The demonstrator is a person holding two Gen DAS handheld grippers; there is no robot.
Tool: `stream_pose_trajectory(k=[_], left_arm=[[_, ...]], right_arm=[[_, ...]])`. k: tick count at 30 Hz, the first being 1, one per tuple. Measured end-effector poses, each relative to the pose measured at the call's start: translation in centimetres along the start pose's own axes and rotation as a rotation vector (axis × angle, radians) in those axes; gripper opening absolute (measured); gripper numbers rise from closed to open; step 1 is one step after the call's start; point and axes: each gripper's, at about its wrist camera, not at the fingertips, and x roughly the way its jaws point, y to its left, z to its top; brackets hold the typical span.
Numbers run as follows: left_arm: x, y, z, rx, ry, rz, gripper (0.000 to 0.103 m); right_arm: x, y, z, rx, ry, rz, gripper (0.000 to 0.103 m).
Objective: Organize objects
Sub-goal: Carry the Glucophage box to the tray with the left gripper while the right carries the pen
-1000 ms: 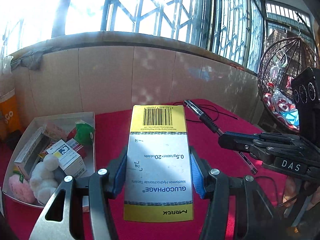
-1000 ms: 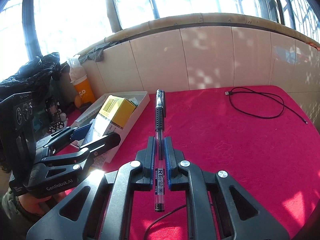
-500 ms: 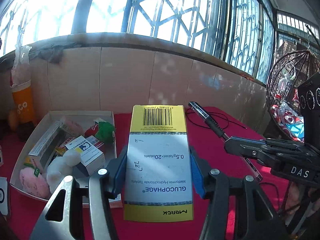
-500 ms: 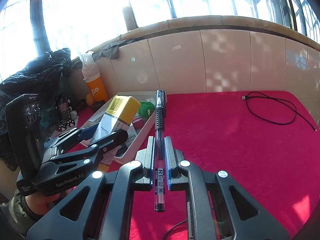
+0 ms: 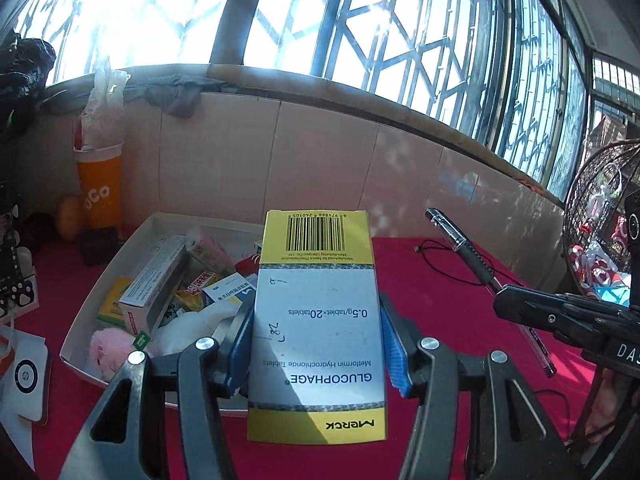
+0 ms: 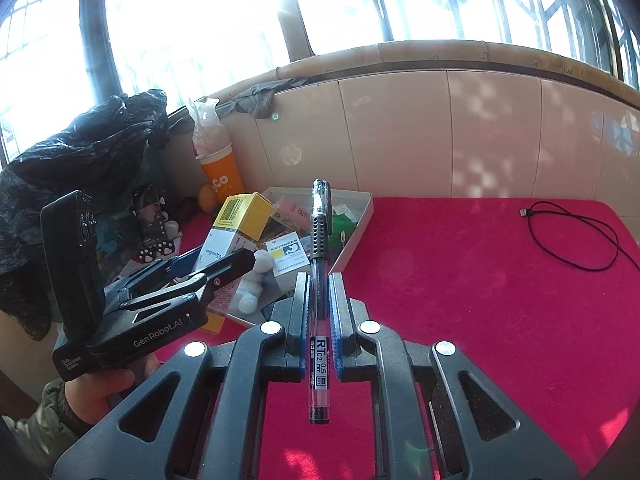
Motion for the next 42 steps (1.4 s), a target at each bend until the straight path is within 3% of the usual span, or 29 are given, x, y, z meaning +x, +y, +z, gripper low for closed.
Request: stream_pose_trajectory(k=[19,42], left_arm=[[-1.7,6.1,1.8,-0.049,-0.033,0.167,0.056],[2.7,7.5,4.8,0.061,0.031,0.3,0.056]], right_arm=[[2.4,3.5,3.3,-0.021,-0.003,0.082,0.008],[8.3,4.2,6.3,0.077,0.039,0.132,0.008]])
